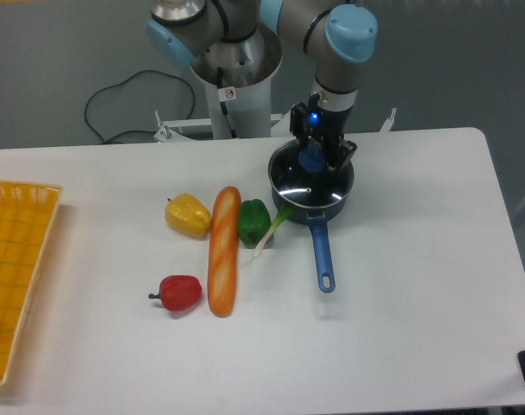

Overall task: Close the pot lid
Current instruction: 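Lower the glass lid onto the saucepan rim and settle it, then open the gripper and release the blue knob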

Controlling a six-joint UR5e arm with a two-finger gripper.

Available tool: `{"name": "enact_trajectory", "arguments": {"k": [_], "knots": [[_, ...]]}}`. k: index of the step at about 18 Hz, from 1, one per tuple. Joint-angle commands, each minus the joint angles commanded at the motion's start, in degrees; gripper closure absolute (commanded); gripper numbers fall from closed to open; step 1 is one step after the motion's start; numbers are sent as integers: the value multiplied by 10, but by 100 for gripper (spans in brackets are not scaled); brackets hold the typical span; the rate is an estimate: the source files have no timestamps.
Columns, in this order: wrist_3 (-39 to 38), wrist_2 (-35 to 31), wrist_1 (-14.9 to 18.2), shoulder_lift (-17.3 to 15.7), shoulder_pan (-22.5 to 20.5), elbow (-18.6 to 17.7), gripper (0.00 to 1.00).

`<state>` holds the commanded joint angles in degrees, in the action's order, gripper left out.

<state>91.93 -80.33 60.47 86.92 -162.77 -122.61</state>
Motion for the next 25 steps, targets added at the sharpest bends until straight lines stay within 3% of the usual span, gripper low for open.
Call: {"name": "enact_trajectory", "arguments": {"k": [6, 17, 22, 25], "knots": [[0, 0, 0, 2, 0, 1, 37], [0, 0, 0, 4, 0, 4, 3], [3, -1, 2, 5, -3, 14, 0], [2, -1, 4, 30, -4, 51, 0]]}}
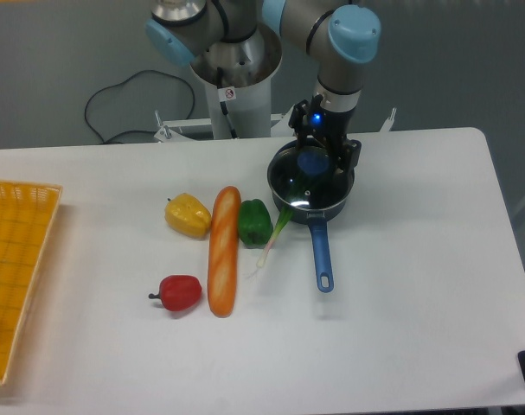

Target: Close the pot lid

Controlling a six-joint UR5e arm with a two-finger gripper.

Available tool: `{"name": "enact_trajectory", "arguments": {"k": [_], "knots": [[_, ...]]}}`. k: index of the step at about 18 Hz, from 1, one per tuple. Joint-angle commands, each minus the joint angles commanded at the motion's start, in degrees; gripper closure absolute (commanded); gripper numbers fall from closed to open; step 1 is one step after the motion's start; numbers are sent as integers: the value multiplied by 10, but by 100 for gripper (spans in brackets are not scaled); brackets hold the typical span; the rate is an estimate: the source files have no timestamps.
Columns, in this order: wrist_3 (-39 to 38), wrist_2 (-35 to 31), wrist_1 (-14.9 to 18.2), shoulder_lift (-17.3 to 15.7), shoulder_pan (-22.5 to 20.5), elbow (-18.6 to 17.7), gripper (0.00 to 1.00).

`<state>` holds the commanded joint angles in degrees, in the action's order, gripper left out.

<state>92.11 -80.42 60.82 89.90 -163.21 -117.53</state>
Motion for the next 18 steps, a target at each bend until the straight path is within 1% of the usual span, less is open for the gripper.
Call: {"name": "enact_trajectory", "arguments": {"k": [3, 6, 9, 13, 16, 18], "knots": [[-1, -1, 1, 26, 0, 38, 0], [3, -2, 2, 43, -7, 71, 0], [5, -4, 4, 71, -11, 120, 0], [6, -62, 10, 123, -4, 185, 0], [6, -69, 14, 169, -4, 234, 0], [6, -69, 37, 199, -3, 279, 0]]}}
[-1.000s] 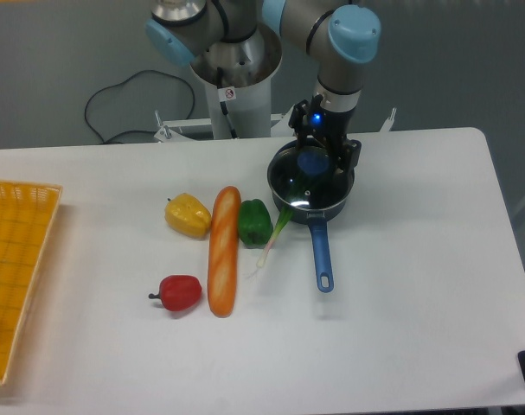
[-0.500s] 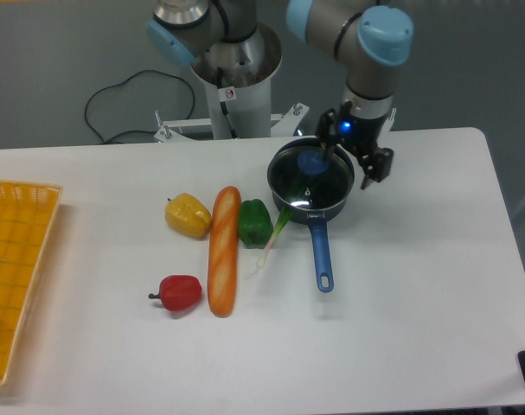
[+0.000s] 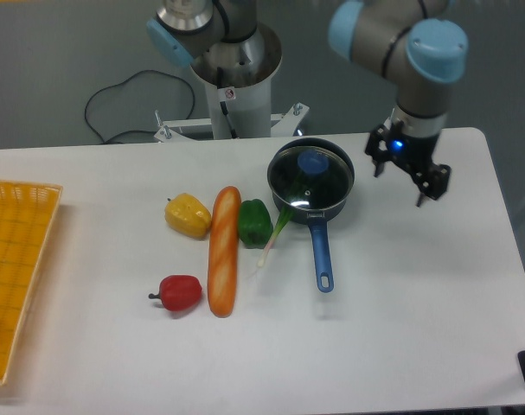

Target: Close the pot lid

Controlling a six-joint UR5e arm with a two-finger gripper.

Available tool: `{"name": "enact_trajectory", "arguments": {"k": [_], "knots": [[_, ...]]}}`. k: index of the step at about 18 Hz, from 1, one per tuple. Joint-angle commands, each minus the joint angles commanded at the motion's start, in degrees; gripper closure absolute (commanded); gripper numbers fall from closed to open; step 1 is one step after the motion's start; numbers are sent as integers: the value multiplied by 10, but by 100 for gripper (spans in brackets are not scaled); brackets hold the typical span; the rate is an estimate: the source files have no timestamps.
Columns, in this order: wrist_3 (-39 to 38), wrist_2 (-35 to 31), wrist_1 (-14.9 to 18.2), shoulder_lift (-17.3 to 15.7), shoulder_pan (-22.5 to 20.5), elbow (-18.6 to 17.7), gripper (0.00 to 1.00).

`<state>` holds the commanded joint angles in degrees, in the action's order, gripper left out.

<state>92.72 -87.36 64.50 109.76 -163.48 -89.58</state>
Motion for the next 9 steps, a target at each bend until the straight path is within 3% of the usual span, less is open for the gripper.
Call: {"name": "enact_trajectory", "arguments": {"k": [4, 9], "knots": [[-1, -17, 47, 57, 3, 85, 0], [-7, -47, 47, 102, 20, 138, 0]]}}
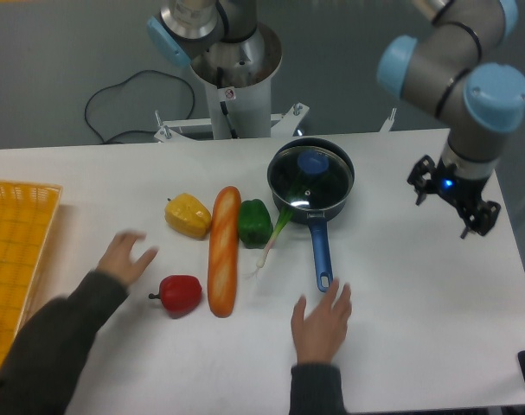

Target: Close the pot lid

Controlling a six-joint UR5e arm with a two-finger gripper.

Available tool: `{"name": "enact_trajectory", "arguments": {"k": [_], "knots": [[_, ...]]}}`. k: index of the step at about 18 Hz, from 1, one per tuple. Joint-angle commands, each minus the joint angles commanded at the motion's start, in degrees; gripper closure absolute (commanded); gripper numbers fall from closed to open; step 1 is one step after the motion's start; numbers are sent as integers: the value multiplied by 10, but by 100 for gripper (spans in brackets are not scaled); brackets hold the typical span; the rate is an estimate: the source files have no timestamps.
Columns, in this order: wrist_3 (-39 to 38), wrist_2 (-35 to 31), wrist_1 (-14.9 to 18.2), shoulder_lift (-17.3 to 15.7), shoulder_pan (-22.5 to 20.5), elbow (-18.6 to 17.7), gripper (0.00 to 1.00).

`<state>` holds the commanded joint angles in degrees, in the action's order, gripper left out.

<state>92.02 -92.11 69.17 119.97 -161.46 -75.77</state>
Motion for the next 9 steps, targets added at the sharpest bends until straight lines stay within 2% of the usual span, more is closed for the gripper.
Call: {"name": "enact_trajectory", "arguments": {"k": [9], "knots": [[1, 2, -1, 8, 0, 4, 0]]}}
